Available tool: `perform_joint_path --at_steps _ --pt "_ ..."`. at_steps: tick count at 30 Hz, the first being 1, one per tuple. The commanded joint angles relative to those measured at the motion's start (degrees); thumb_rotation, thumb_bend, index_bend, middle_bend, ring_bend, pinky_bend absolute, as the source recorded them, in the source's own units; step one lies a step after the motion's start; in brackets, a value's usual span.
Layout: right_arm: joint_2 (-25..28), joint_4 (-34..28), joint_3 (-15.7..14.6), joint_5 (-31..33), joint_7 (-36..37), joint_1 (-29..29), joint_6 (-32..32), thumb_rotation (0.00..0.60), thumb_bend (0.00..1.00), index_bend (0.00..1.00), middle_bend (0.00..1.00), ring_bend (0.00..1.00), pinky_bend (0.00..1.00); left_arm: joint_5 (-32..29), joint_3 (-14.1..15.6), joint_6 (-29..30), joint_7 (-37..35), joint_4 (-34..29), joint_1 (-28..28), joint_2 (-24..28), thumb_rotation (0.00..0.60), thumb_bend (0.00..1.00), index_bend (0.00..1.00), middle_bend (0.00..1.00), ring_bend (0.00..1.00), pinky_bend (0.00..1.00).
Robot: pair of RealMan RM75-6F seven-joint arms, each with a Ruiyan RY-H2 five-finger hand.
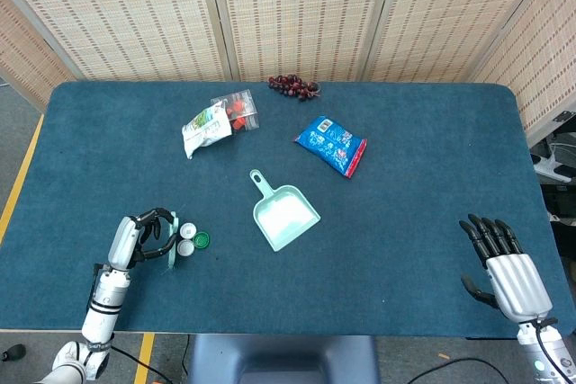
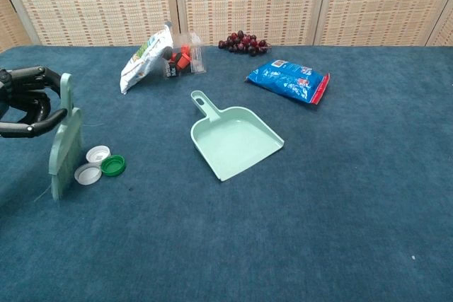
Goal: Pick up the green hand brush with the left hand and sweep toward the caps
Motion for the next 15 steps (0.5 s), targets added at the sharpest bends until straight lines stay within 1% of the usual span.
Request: perform_joint_path --at_steps 1,7,15 --pt "0.01 0.03 0.05 0.08 0.04 -0.02 0.02 0.6 0.24 0.0 0.0 0.0 0.0 0.09 0.48 0.03 -0.8 1.43 -0.58 -1.26 0.6 0.68 0.77 0.88 0.7 0.92" --pt "-0.05 -0.08 -0.13 -0.04 -0.12 0.14 -0.4 0.6 0.24 0.0 0.0 0.0 0.0 0.3 1.18 -1.4 -1.25 2.94 -2.27 -3.0 0.6 0.68 0.77 0.88 0.7 0.92" --pt "-0.02 -0.06 -0.05 0.11 -0.13 0.01 -0.16 0.6 0.24 0.0 0.0 0.0 0.0 0.82 1.55 -0.11 -1.42 1.59 -4.57 -4.8 0.6 0.68 0.77 0.88 0.7 0.92"
